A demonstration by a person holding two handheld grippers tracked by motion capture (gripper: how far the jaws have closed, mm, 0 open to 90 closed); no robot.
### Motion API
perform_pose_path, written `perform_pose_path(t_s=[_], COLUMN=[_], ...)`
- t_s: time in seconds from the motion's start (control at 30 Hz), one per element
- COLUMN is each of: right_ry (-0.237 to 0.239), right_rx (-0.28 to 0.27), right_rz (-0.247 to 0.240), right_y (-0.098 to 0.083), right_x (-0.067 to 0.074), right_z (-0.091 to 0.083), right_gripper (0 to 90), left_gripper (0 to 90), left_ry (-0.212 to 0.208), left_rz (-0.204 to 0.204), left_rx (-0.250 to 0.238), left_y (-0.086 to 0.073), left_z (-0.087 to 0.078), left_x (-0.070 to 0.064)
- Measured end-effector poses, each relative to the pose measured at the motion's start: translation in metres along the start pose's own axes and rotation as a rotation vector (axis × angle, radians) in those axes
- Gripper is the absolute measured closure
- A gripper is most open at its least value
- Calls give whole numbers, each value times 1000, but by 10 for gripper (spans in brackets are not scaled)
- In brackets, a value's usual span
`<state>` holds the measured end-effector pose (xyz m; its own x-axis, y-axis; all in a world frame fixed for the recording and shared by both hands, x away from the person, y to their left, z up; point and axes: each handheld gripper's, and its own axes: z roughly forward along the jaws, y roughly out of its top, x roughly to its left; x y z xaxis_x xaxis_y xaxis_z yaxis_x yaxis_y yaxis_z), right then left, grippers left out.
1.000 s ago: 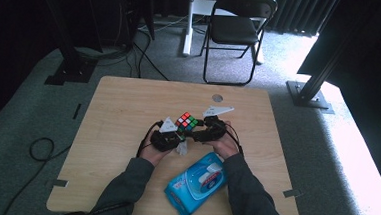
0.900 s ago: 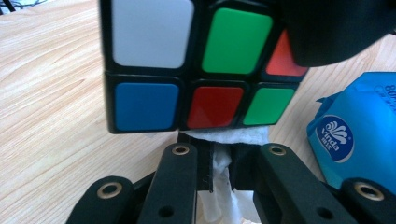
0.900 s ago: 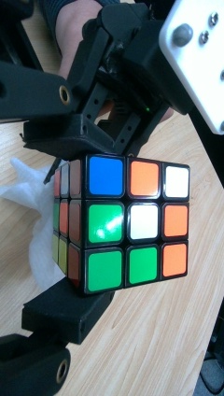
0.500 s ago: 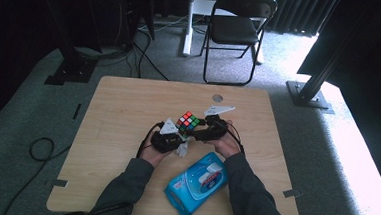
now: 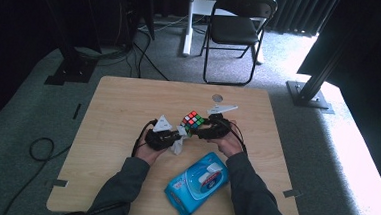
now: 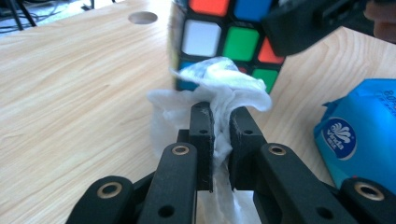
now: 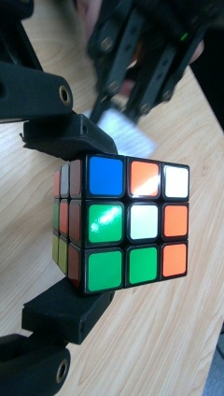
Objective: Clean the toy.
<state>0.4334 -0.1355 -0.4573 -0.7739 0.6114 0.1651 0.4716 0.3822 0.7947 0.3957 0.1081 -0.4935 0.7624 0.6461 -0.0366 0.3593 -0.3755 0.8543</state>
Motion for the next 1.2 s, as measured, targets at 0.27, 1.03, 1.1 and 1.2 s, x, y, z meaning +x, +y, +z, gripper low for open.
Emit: perform_pose_path(t_s=[0.27,1.03,1.1,1.2], right_ry=[-37,-123,-128,-136], right_rx=[20,64,67,71], right_rz=[11,-24,-25,-21], right_y=[-7,-15,-17,-19], right_x=[-5,-9,-10,-11], right_z=[3,7,8,8], right_gripper=[344,344,344,344], left_gripper=[822,823,823,823], left_ry=[36,92,94,99], left_rz=[-22,-45,-44,-49], left_rx=[-15,-1,1,-1], left_y=[1,-6,-6,-7], left_z=[-11,-22,-23,-25], left_x=[10,20,21,22])
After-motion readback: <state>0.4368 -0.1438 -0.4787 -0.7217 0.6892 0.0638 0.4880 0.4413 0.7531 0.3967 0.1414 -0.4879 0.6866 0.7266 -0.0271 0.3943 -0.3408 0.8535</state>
